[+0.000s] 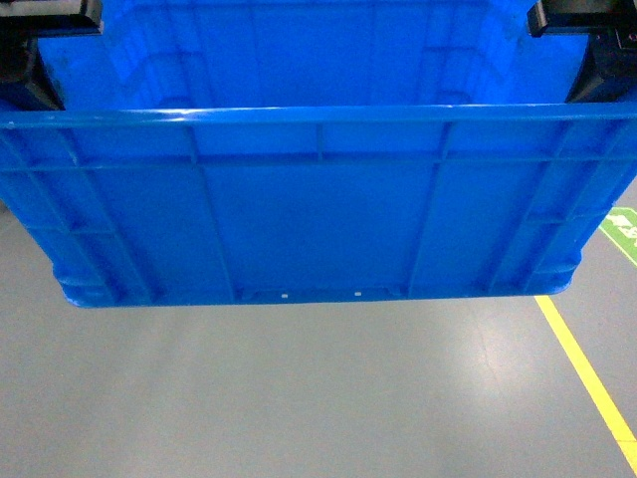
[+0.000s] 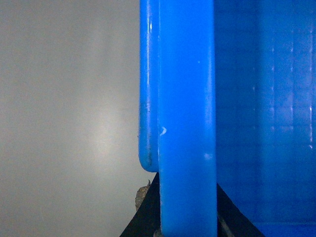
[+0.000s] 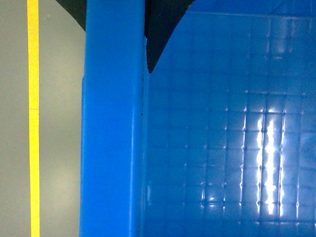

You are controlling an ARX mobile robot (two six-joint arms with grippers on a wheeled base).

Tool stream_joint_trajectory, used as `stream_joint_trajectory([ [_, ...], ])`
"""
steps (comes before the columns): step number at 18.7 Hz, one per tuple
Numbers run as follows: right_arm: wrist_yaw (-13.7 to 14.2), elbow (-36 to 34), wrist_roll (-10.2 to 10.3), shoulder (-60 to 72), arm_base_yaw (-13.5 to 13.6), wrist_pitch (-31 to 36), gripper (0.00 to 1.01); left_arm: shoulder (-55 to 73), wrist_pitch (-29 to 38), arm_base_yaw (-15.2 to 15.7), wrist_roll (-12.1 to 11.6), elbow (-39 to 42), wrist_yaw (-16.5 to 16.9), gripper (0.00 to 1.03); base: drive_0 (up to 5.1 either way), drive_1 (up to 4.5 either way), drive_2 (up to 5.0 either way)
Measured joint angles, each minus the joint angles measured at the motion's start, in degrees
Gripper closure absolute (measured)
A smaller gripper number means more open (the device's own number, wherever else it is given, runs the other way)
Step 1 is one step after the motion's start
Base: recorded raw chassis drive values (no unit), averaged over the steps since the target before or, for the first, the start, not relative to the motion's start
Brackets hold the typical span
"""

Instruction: Place box next to blue box on left shelf

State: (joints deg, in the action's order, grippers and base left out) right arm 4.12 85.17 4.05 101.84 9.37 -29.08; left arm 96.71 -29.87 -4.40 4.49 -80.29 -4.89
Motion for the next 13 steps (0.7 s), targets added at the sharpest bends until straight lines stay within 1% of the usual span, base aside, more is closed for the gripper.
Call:
stream_joint_trajectory([
  [13,0.0,0.0,0.0,0.0,0.0,0.2,0.94,-0.1,0.1,0.0,0.0,0.0,-0.1,0.96,0.0,4.05,-4.1],
])
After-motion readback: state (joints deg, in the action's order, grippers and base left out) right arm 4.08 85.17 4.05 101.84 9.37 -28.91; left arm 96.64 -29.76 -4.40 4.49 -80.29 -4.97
